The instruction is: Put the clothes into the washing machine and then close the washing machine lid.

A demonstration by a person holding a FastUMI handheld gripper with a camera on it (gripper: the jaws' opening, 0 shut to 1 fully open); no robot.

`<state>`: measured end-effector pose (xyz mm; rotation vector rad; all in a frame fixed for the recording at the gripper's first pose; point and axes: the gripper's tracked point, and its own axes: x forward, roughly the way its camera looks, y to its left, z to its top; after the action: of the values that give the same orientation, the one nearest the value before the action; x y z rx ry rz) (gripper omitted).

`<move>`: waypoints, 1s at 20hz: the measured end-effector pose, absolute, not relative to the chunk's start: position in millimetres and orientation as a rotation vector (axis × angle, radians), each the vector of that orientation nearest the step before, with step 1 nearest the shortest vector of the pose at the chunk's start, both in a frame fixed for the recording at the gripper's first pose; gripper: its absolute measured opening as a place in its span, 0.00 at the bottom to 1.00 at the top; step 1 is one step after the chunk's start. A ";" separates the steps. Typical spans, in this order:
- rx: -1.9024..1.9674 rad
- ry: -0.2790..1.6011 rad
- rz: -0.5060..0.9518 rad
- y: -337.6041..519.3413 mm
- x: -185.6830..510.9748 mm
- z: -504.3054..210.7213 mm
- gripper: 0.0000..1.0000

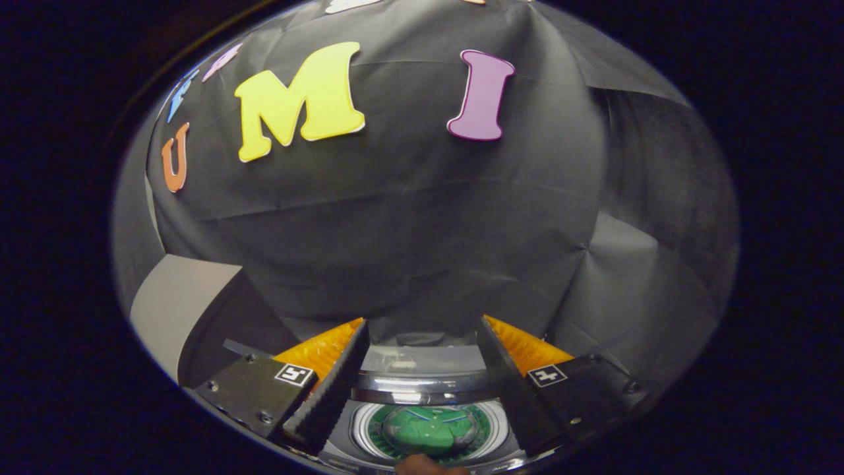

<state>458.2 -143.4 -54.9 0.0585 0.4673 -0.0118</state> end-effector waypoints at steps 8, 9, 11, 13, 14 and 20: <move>0.078 0.533 -0.071 -141.9 403.6 -92.2 1.00; 0.096 0.567 -0.070 -137.7 394.5 -104.4 1.00; 0.133 0.616 -0.074 -130.7 378.2 -124.6 1.00; 0.136 0.630 -0.082 -127.1 363.0 -135.7 1.00; 0.133 0.625 -0.085 -125.1 351.9 -136.4 1.00; 0.122 0.491 -0.109 -116.2 304.4 -98.5 1.00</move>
<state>304.4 -116.2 -98.5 0.1220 0.4908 -0.1094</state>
